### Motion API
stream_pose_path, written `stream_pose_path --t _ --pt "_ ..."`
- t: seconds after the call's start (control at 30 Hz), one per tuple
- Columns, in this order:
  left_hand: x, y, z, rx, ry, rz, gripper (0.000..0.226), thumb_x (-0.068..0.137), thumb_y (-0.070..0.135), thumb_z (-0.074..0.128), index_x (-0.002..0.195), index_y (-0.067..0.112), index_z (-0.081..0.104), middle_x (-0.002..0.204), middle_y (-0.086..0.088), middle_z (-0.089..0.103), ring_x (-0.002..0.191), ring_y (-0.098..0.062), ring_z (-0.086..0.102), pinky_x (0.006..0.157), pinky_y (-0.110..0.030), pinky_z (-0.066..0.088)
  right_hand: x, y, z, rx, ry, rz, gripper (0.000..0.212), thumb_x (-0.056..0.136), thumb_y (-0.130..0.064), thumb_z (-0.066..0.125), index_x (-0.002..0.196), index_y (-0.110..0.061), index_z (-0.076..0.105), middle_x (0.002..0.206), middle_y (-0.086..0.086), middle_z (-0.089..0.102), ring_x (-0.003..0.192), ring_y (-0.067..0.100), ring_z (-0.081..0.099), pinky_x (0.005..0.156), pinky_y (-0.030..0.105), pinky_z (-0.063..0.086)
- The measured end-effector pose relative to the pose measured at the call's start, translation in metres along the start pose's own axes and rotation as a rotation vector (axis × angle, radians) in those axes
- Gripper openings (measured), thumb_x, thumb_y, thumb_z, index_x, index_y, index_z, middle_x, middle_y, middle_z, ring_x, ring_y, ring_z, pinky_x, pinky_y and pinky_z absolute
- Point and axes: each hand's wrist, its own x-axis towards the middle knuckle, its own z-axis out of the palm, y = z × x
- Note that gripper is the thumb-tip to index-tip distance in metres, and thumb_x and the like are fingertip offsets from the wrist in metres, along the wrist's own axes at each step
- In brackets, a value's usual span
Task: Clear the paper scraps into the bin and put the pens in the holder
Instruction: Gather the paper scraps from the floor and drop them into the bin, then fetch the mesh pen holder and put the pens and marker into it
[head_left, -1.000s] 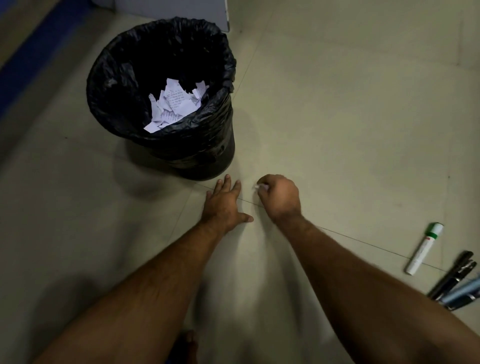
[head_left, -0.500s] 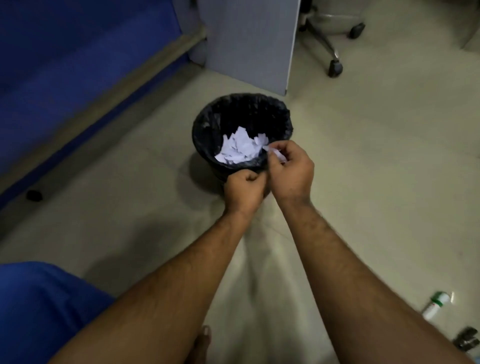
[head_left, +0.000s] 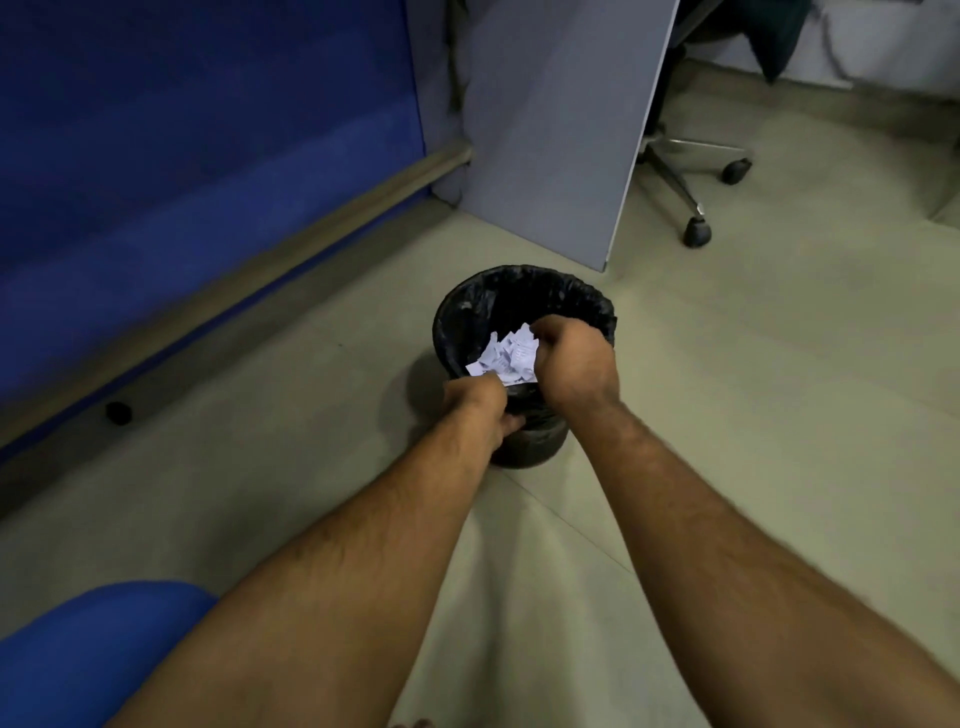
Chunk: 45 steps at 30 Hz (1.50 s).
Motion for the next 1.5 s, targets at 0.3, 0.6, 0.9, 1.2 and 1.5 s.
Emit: stream_pose_path --t 0.3,0.6,0.9,1.2,1.5 --pt "0.032 0.046 -0.006 -0.065 0.151 0.074 0.038 0.094 0.008 0.049 0.130 0.014 0.057 0.129 -0.008 0.060 0.111 -0.036 0.060 0.052 -0.040 0.055 0.011 -0.009 0.017 0.054 0.029 0.016 0.031 0.085 -0.017 0.055 0.112 -0.022 0.070 0.113 0.004 0.070 0.104 0.027 0.065 0.086 0.033 0.053" --pt "0.024 0.060 -0.024 0.337 0.413 0.255 0.047 0.085 0.028 0.061 0.127 0.007 0.055 0.124 -0.016 0.065 0.108 -0.036 0.065 0.090 -0.042 0.054 0.024 -0.031 0.016 0.110 -0.006 0.149 0.027 0.087 -0.033 0.063 0.111 -0.022 0.070 0.109 0.000 0.073 0.103 0.026 0.067 0.084 0.031 0.051" --pt "-0.094 0.162 -0.011 0.639 0.359 0.294 0.045 0.088 0.035 0.063 0.120 0.004 0.066 0.121 -0.014 0.068 0.110 -0.032 0.064 0.087 -0.032 0.050 0.031 -0.139 -0.087 0.138 -0.018 0.178 0.019 0.087 -0.029 0.059 0.097 -0.022 0.073 0.095 -0.002 0.074 0.090 0.022 0.067 0.070 0.024 0.043" --pt "-0.314 0.313 0.005 0.668 0.104 0.365 0.035 0.084 0.024 0.062 0.051 0.014 0.053 0.051 0.002 0.060 0.047 -0.015 0.051 0.054 -0.023 0.042 0.008 -0.282 -0.285 0.645 0.030 0.420 0.022 0.067 -0.043 0.059 0.081 -0.029 0.069 0.077 -0.003 0.073 0.078 0.023 0.072 0.079 0.049 0.059" --pt "-0.457 0.461 -0.032 0.726 0.100 0.521 0.017 0.080 0.027 0.061 0.068 0.015 0.063 0.072 0.002 0.069 0.076 -0.020 0.066 0.066 -0.029 0.050 -0.004 -0.441 -0.416 0.627 -0.057 0.372 0.006 0.082 -0.021 0.063 0.081 -0.027 0.065 0.079 -0.005 0.071 0.078 0.018 0.069 0.079 0.035 0.058"
